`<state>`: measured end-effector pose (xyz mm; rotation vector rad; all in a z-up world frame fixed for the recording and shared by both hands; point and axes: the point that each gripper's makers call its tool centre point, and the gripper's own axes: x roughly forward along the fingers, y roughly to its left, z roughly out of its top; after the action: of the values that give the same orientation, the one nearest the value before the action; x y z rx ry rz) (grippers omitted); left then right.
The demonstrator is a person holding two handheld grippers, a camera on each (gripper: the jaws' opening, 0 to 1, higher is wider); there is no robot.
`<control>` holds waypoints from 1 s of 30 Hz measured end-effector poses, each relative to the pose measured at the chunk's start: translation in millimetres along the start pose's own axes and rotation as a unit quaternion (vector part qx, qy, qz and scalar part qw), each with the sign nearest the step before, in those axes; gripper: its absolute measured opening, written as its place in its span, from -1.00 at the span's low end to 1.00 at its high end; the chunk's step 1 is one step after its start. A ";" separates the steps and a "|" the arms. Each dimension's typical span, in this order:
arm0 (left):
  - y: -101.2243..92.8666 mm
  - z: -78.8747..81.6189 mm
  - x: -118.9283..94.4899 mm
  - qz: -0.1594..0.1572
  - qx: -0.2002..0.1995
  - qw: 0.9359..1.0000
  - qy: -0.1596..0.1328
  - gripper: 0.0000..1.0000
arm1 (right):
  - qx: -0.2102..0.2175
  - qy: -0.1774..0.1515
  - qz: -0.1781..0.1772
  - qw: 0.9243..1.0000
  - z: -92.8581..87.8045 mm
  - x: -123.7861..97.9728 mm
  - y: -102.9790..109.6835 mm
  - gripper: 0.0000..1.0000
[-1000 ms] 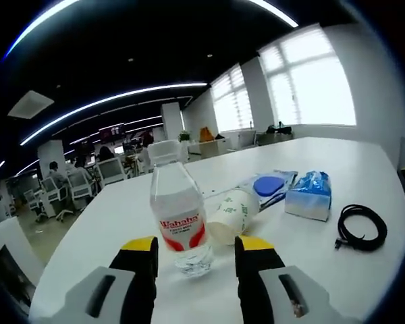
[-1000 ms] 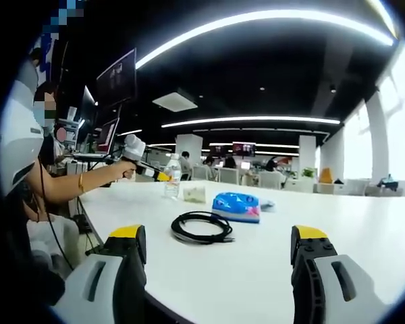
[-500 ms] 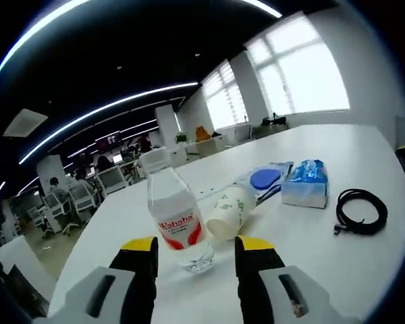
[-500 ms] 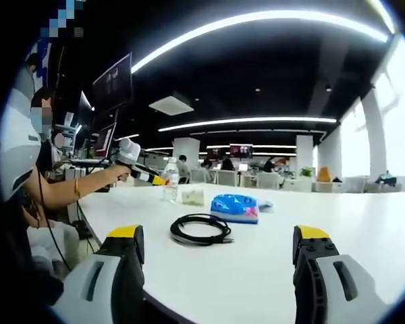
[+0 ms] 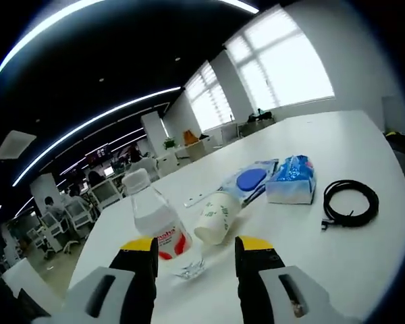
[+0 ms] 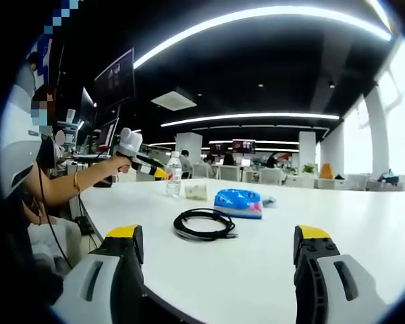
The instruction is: Arrange the tabletop items into an orderly group along one side of the table until the central work area is clear of visible clutter.
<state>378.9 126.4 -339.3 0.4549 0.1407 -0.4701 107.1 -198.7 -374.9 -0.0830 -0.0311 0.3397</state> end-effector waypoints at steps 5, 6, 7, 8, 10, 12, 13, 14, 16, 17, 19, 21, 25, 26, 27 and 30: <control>-6.0 3.4 -0.7 -0.012 0.022 1.000 0.003 -0.10 | 0.002 0.002 0.002 1.000 -0.9 1.5 0.6 0.78; -7.0 3.8 -0.7 -0.013 0.027 1.000 0.004 -0.10 | 0.001 0.003 0.003 1.000 -0.9 2.1 1.2 0.78; -7.7 3.9 -0.5 -0.013 0.034 0.999 0.005 -0.10 | 0.000 0.003 0.004 1.000 -0.8 2.5 1.5 0.78; -8.9 4.0 -0.1 -0.016 0.040 0.999 0.007 -0.10 | -0.001 0.003 0.005 1.000 -0.5 2.9 1.9 0.78; -12.5 4.5 0.9 -0.024 0.048 0.999 0.008 -0.10 | -0.001 0.003 0.007 1.000 0.0 3.7 2.5 0.77; -15.0 4.7 1.6 -0.027 0.063 0.998 0.011 -0.10 | -0.002 0.002 0.008 1.000 0.7 4.1 2.7 0.77; -16.6 4.8 2.2 -0.030 0.074 0.997 0.013 -0.10 | -0.004 0.002 0.009 1.000 0.9 4.1 2.6 0.77; -17.9 5.3 2.9 -0.031 0.079 0.996 0.013 -0.10 | -0.005 0.003 0.009 1.000 0.9 4.1 2.5 0.76; -22.1 6.6 4.1 -0.037 0.090 0.995 0.015 -0.10 | -0.006 0.004 0.008 1.000 0.4 3.9 1.8 0.76; -23.5 7.8 4.6 -0.040 0.092 0.995 0.014 -0.10 | -0.006 0.004 0.008 1.000 0.2 3.7 1.5 0.76; -29.5 12.6 6.3 -0.056 0.102 0.993 0.004 -0.10 | -0.004 0.004 0.006 1.000 -0.5 3.2 0.2 0.76; -32.2 14.9 7.6 -0.058 0.109 0.992 0.006 -0.10 | 0.000 0.004 0.004 1.000 -1.4 2.6 -1.1 0.76; -37.7 19.5 9.6 -0.069 0.120 0.990 0.006 -0.10 | 0.002 0.006 0.001 1.000 -4.3 1.0 -3.3 0.75; -42.0 22.3 10.0 -0.081 0.114 0.990 0.001 -0.10 | 0.002 0.006 0.000 1.000 -4.9 0.7 -3.7 0.75; -45.7 25.9 10.2 -0.092 0.103 0.990 -0.006 -0.10 | 0.003 0.007 0.000 1.000 -5.8 0.1 -4.1 0.75; -50.4 31.0 12.0 -0.104 0.115 0.988 -0.005 -0.10 | 0.003 0.008 0.000 1.000 -7.6 -1.5 -5.0 0.75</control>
<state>366.9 67.5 -334.1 0.6670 0.1253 -0.6978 107.7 -204.4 -382.0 -0.0786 -0.0150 0.3388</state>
